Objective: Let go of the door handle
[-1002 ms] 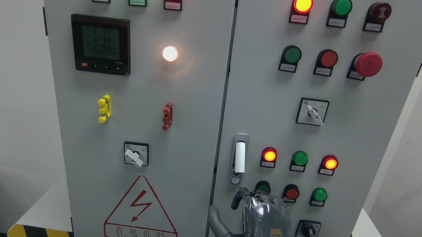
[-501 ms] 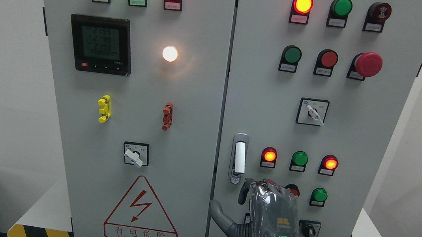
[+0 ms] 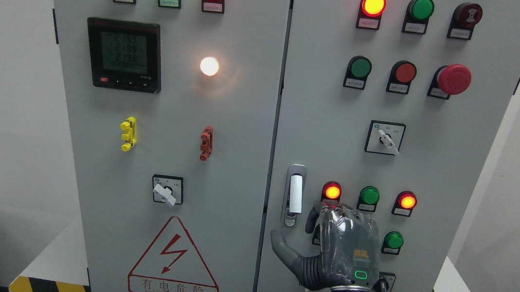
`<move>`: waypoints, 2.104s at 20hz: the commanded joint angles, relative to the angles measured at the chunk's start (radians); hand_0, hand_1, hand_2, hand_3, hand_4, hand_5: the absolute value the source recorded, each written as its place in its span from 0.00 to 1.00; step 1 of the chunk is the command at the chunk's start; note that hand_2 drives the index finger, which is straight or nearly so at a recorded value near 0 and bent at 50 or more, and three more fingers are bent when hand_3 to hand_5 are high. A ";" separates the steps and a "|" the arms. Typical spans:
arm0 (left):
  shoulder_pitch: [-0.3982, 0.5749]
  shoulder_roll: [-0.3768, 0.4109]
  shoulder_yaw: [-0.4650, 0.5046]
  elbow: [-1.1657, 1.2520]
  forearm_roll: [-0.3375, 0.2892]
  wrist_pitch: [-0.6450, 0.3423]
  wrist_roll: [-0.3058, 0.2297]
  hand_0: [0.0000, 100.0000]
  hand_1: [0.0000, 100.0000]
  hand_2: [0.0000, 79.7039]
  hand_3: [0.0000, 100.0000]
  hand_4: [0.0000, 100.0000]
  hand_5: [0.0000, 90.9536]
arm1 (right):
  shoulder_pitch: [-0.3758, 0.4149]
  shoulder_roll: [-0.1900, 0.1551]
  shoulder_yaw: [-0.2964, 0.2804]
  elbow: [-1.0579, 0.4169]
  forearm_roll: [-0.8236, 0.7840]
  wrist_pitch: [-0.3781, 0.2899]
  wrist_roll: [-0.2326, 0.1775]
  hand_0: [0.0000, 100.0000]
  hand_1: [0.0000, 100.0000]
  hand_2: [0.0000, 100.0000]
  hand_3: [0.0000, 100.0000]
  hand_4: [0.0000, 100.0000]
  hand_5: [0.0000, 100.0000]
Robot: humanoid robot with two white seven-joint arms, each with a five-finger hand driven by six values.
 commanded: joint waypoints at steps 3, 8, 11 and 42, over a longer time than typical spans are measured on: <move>0.000 0.000 0.000 0.000 0.000 -0.001 0.001 0.00 0.00 0.06 0.10 0.00 0.00 | -0.047 0.000 -0.025 0.040 -0.004 0.008 0.003 0.04 0.49 0.74 1.00 0.80 0.73; 0.000 0.000 0.000 0.000 0.000 0.001 0.001 0.00 0.00 0.06 0.11 0.00 0.00 | -0.051 0.000 -0.021 0.055 -0.007 0.009 0.003 0.05 0.48 0.74 1.00 0.81 0.73; 0.000 0.000 0.000 0.000 0.000 0.001 0.001 0.00 0.00 0.06 0.11 0.00 0.00 | -0.053 0.000 -0.021 0.066 -0.007 0.011 0.002 0.06 0.48 0.73 1.00 0.81 0.73; 0.000 0.000 0.000 0.000 0.000 -0.001 0.001 0.00 0.00 0.06 0.11 0.00 0.00 | -0.079 0.002 -0.028 0.072 -0.015 0.012 0.003 0.20 0.44 0.73 1.00 0.81 0.73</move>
